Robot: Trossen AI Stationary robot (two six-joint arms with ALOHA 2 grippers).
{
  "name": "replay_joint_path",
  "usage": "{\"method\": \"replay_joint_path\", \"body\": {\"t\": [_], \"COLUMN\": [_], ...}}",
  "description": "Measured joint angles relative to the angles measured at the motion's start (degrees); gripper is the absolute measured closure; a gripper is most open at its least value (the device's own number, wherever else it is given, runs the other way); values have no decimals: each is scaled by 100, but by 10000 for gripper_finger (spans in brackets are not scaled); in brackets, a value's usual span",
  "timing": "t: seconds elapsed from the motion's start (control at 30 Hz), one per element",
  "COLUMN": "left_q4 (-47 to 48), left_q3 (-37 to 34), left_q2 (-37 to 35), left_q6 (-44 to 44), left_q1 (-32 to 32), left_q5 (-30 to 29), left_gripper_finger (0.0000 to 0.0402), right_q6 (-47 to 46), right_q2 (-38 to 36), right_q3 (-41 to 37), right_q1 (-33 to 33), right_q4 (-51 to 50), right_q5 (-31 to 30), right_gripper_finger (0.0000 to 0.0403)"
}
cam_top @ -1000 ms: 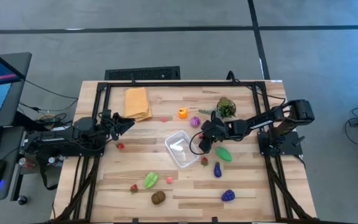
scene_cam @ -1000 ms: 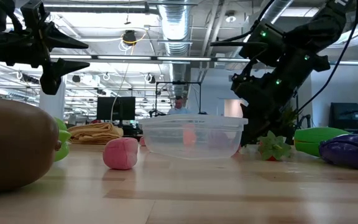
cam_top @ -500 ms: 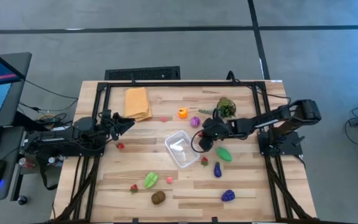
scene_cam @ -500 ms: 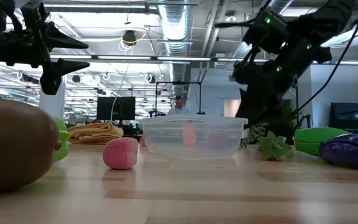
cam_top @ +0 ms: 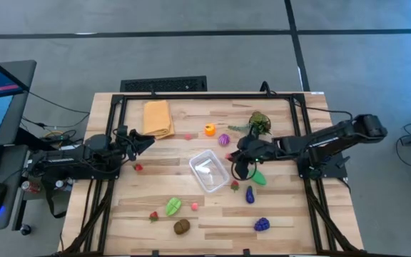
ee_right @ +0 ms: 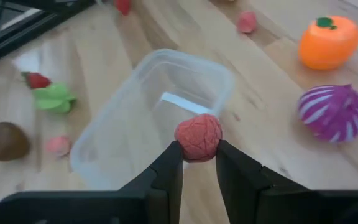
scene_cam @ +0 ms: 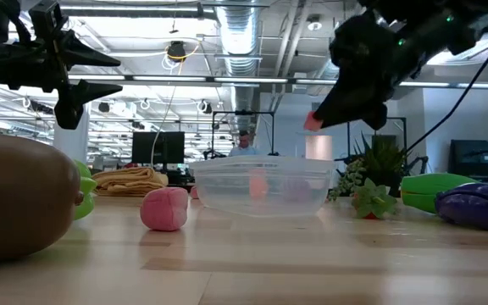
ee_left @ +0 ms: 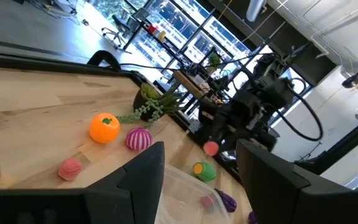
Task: Pick and placing Produce into tupperware
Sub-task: Put the middle right pink peach into the transparent bin
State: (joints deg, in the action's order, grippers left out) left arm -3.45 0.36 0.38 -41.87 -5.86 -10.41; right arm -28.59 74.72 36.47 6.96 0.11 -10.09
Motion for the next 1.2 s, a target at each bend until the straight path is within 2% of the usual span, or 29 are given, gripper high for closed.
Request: {"method": "replay_joint_path", "body": {"t": [0.37,0.8,0.87,1.2], "left_q4": [-6,-6,-6,-4], "left_q3": [0,0,0,0], "left_q2": [0,0,0,0], "left_q6": [1,-50,-48,-46], "left_q1": [0,1,-1,-1], "left_q5": [-42,-34,-33,11], "left_gripper_finger": [211,211,211,211], "right_q6": [-246,-242,-240,-133], "right_q2": [73,382,546,1574], "right_q3": [-2,-7,62,671], "right_q1": [364,343,341,311], "right_q4": [513,1532,1813,1878], "right_q5": [-16,-41,-44,-26], "right_gripper_finger": [290,290,290,290]}}
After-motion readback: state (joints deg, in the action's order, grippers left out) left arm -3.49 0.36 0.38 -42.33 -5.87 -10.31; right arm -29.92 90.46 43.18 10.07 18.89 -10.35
